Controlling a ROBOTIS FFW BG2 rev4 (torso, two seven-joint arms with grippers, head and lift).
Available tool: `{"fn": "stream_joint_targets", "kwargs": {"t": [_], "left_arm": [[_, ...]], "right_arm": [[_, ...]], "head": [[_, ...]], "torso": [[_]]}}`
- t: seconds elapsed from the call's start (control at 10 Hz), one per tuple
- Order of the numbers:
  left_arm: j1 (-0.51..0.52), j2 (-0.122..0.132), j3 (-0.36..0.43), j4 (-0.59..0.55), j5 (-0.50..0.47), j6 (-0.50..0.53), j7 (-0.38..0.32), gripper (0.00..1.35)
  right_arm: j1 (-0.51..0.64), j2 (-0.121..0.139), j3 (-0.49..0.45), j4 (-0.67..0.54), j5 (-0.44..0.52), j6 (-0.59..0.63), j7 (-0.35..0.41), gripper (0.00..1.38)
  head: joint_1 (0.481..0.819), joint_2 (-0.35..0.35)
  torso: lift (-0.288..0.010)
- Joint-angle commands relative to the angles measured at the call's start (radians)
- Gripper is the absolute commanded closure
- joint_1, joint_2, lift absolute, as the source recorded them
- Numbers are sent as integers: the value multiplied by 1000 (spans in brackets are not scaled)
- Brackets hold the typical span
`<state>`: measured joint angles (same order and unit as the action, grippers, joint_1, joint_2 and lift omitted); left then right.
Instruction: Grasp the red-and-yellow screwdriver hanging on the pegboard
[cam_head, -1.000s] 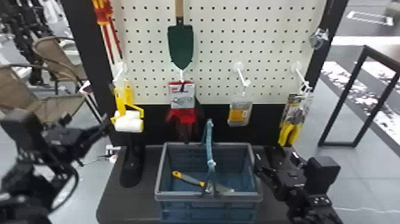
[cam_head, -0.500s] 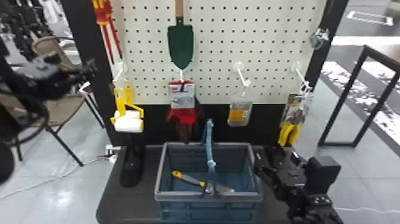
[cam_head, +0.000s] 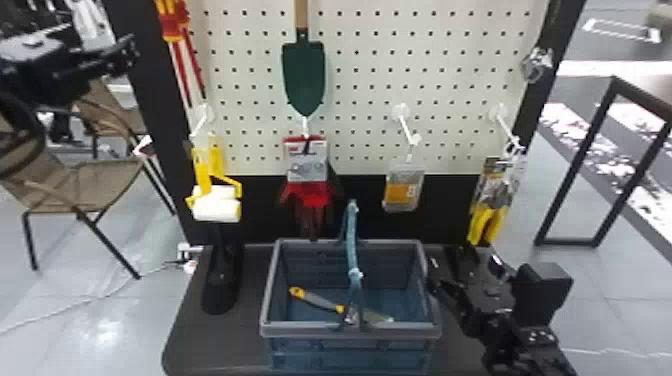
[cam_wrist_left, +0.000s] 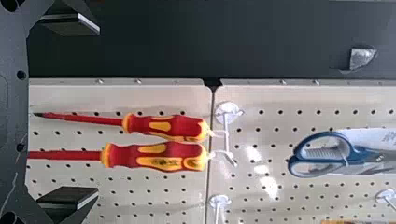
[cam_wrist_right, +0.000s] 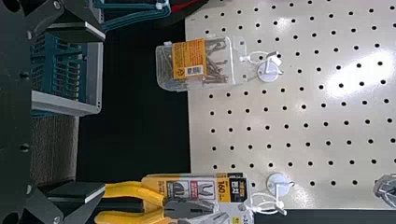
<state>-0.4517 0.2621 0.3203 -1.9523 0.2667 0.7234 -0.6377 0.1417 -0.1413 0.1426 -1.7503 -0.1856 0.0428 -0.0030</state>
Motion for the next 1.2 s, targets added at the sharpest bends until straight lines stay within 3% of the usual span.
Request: {"fn": "stream_joint_targets", "kwargs": {"t": [0.0, 0.5, 0.7, 1.1], "left_arm": [[-48, 22, -27, 53, 46, 18, -27, 91], [-193, 78, -159, 263, 129, -28, -201, 91], [-234, 81, -198, 329, 148, -41, -250, 91], [-285, 86, -259, 365, 154, -50, -278, 99]], "right_arm": [[-1, -1, 2, 0, 0, 0, 0, 163], [-7, -7, 3, -2, -2, 2, 6, 162], [-7, -9, 3, -2, -2, 2, 8, 160], [-8, -12, 3, 0, -2, 8, 9, 162]], "head": [[549, 0], [549, 0], [549, 0], [549, 0]], "torso": [[-100], [-100], [-100], [-100]]}}
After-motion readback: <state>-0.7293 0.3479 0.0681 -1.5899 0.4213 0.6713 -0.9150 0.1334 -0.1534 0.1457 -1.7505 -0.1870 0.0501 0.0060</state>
